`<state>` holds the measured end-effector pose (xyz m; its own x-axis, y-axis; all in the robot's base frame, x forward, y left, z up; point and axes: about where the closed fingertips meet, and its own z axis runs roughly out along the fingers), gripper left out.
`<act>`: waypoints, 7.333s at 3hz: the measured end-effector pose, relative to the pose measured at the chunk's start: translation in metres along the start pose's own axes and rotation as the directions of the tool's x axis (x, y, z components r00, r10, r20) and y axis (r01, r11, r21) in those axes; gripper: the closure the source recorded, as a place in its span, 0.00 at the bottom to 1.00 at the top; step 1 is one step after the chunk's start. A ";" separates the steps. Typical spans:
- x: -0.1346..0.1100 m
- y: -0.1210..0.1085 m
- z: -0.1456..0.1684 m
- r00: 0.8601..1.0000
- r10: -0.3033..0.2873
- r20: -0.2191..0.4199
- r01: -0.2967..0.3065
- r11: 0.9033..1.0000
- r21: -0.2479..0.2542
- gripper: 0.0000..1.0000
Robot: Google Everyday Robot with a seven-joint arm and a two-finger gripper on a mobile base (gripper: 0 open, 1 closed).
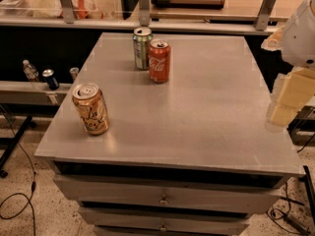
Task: Knock orange can over
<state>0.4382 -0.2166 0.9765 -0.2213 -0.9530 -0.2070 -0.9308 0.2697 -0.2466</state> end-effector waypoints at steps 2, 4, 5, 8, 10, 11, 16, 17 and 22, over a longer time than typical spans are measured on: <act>-0.005 0.000 0.006 0.999 -0.005 0.047 0.005 1.000 -0.012 0.00; -0.052 0.007 0.059 0.954 -0.025 0.299 0.065 0.990 -0.124 0.00; -0.085 0.011 0.080 0.890 -0.014 0.455 0.100 0.981 -0.166 0.00; -0.098 0.016 0.082 0.847 0.008 0.532 0.103 0.978 -0.179 0.00; -0.163 0.040 0.100 0.640 0.026 0.768 0.196 0.961 -0.196 0.00; -0.201 0.052 0.102 0.548 0.040 0.835 0.226 0.955 -0.194 0.00; -0.327 0.071 0.132 0.356 0.133 0.925 0.286 0.927 -0.244 0.00; -0.348 0.081 0.144 0.328 0.136 0.935 0.318 0.916 -0.245 0.00; -0.343 0.068 0.169 0.334 0.148 0.931 0.300 0.919 -0.254 0.88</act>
Offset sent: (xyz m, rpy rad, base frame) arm 0.0078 0.0154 -0.0165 0.1271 0.0187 0.0547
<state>0.4995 0.1518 0.8701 0.0587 -0.1498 -0.9870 -0.9962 -0.0729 -0.0482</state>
